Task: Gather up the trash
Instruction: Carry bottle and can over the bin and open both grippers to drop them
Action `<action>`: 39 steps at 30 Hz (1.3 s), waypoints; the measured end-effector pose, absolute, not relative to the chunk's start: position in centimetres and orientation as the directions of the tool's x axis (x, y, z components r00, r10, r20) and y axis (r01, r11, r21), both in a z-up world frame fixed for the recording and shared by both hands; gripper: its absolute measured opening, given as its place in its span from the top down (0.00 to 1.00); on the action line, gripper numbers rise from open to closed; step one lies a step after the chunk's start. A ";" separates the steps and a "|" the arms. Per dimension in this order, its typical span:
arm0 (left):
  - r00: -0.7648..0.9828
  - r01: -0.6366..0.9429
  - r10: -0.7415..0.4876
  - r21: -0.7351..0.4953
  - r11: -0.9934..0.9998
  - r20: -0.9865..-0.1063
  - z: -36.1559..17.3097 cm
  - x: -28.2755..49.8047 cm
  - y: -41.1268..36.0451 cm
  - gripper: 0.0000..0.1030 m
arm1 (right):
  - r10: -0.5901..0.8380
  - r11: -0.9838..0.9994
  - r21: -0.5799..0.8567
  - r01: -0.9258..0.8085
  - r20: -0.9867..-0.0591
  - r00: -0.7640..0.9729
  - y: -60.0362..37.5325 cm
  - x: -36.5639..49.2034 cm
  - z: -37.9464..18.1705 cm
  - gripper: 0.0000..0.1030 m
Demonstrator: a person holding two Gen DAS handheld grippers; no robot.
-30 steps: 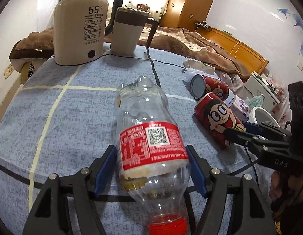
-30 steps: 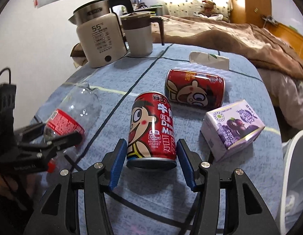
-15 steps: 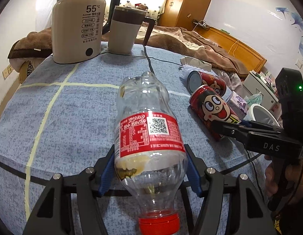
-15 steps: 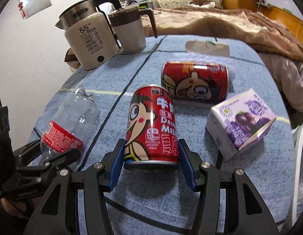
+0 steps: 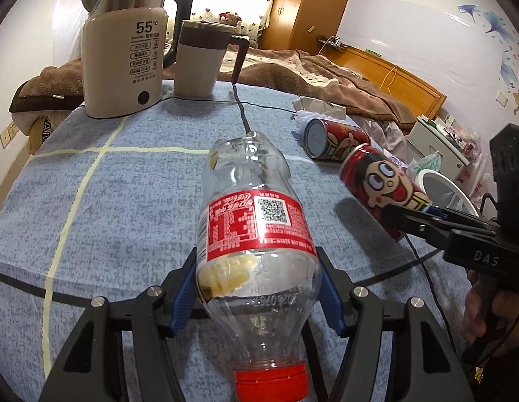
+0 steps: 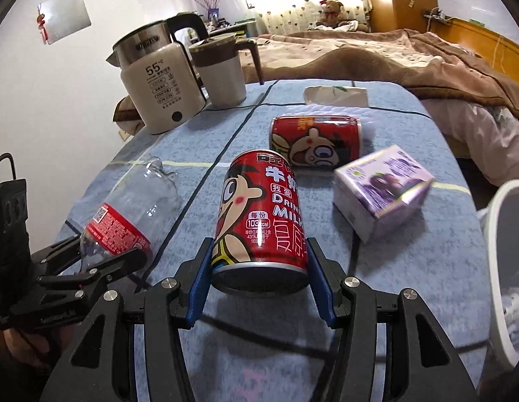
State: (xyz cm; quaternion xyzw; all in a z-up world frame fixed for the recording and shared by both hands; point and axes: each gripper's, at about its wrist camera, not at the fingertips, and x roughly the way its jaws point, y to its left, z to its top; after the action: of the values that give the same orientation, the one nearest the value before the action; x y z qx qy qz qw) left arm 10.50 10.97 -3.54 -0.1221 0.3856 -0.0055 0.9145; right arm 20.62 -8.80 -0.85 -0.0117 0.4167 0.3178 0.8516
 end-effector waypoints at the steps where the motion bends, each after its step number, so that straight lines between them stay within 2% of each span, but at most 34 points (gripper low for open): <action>1: 0.703 -0.082 -0.105 -0.227 0.970 -0.703 -3.5 10.3 10.9 0.37 | 0.531 0.800 0.246 -0.547 -0.714 0.456 -9.1 20.4 -0.8 0.48; 18: 0.720 0.044 -0.193 -0.234 0.971 -0.666 -1.0 9.9 5.8 0.37 | 0.482 0.863 0.250 -0.439 -0.669 0.566 -16.9 15.9 1.6 0.48; 39: 0.684 0.269 -0.363 -0.244 0.932 -0.632 1.0 14.3 -4.0 0.37 | 0.341 0.940 0.233 -0.249 -0.647 0.682 -26.6 15.4 3.1 0.48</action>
State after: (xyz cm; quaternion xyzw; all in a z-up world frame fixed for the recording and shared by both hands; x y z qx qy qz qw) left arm 14.29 -4.03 0.98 -0.0657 0.3578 -0.1727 0.9153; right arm 15.45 -26.56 3.10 0.0631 0.3644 0.1614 0.9150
